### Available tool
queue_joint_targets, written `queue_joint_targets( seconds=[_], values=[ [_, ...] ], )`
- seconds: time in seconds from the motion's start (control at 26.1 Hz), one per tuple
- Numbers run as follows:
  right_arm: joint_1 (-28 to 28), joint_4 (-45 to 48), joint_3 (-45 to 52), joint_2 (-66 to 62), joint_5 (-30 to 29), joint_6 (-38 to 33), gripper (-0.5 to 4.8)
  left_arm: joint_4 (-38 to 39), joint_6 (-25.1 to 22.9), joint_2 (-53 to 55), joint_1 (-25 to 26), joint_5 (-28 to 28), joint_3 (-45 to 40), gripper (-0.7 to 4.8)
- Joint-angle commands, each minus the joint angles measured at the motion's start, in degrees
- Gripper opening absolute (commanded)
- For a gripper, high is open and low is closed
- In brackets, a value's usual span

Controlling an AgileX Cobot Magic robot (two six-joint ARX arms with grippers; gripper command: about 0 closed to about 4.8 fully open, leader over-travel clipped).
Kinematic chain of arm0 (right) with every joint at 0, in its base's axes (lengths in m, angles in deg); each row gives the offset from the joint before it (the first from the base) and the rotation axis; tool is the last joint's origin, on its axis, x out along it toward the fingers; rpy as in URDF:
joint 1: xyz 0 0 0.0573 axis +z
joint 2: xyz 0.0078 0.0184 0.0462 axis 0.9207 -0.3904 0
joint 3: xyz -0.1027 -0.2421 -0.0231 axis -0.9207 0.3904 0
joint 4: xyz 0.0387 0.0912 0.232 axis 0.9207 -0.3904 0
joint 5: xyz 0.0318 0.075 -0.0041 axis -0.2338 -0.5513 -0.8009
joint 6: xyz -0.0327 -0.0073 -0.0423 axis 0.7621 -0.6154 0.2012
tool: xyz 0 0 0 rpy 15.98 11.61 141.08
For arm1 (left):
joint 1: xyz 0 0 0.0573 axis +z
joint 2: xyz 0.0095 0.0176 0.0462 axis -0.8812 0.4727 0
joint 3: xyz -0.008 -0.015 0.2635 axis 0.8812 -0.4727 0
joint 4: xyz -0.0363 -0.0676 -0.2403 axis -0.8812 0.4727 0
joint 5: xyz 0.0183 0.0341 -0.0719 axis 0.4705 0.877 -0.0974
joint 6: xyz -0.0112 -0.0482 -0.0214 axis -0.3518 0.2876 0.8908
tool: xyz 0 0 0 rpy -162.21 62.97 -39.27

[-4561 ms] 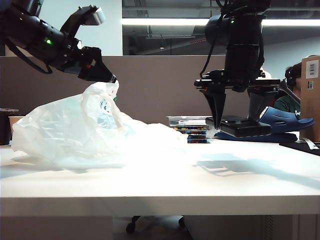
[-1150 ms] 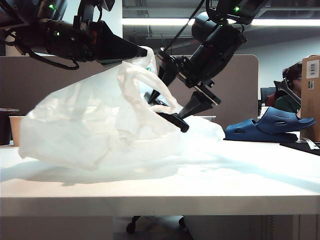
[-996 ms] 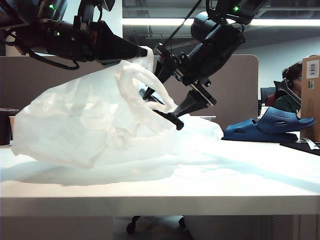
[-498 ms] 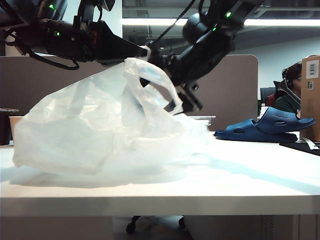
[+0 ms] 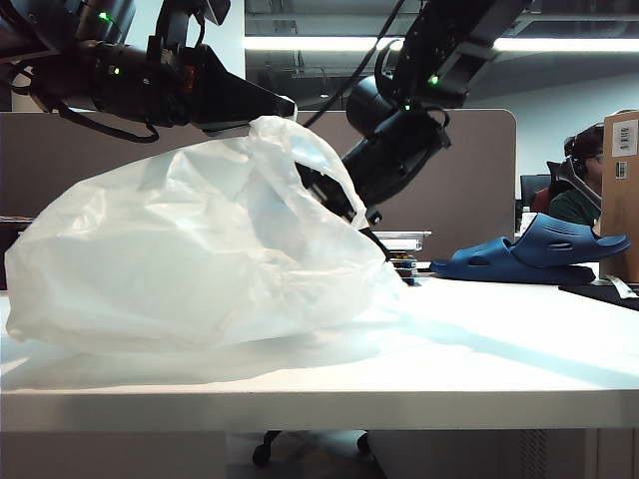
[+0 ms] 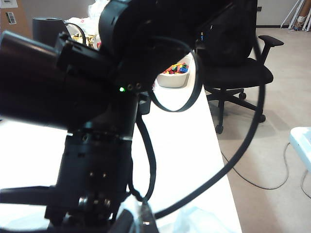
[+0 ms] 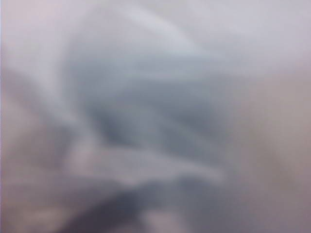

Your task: Put the power bank into the bag.

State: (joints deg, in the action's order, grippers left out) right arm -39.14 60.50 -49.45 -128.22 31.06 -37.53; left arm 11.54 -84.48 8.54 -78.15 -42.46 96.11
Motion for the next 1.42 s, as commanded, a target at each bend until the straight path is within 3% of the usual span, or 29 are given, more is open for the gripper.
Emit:
queue_joint_targets(
  seconds=[0.04,0.34,0.46,0.61,0.77,0.84,0.96,1.23,1.42],
  values=[
    [0.09,1.16,-0.33,-1.09,0.9,0.35,2.72,-1.2,-0.22,-0.39,0.02,-0.13,0.39,-0.06],
    [0.35,0.59,-0.33,-2.58,3.39,0.63,2.73,0.52,-0.2,-0.39,0.02,12.79,0.35,-0.05],
    [0.02,0.07,-0.35,-2.54,3.37,0.59,2.74,0.59,0.0,-0.39,0.04,13.29,0.35,0.0],
    [0.04,-1.86,-0.35,-2.56,6.6,0.59,2.74,1.42,0.0,-0.39,0.04,16.57,0.35,0.89],
    [0.04,-4.17,-0.35,-2.56,12.37,0.63,2.74,7.08,-0.02,-0.39,0.04,23.15,0.35,0.89],
    [0.04,-4.63,-0.35,-2.56,12.39,0.72,2.78,8.83,-0.02,-0.39,0.04,23.32,0.35,0.89],
    [0.04,-5.16,-0.35,-2.56,12.44,0.74,3.36,10.27,-0.02,-0.39,0.04,23.32,0.35,0.89],
    [0.0,-6.38,-0.37,-2.54,12.9,0.74,3.45,10.82,-0.02,-0.39,0.04,23.61,0.35,0.89],
    [0.0,-8.5,-0.37,-2.56,14.12,0.57,3.99,13.05,-0.02,-0.39,0.07,29.33,0.35,0.89]
  ],
)
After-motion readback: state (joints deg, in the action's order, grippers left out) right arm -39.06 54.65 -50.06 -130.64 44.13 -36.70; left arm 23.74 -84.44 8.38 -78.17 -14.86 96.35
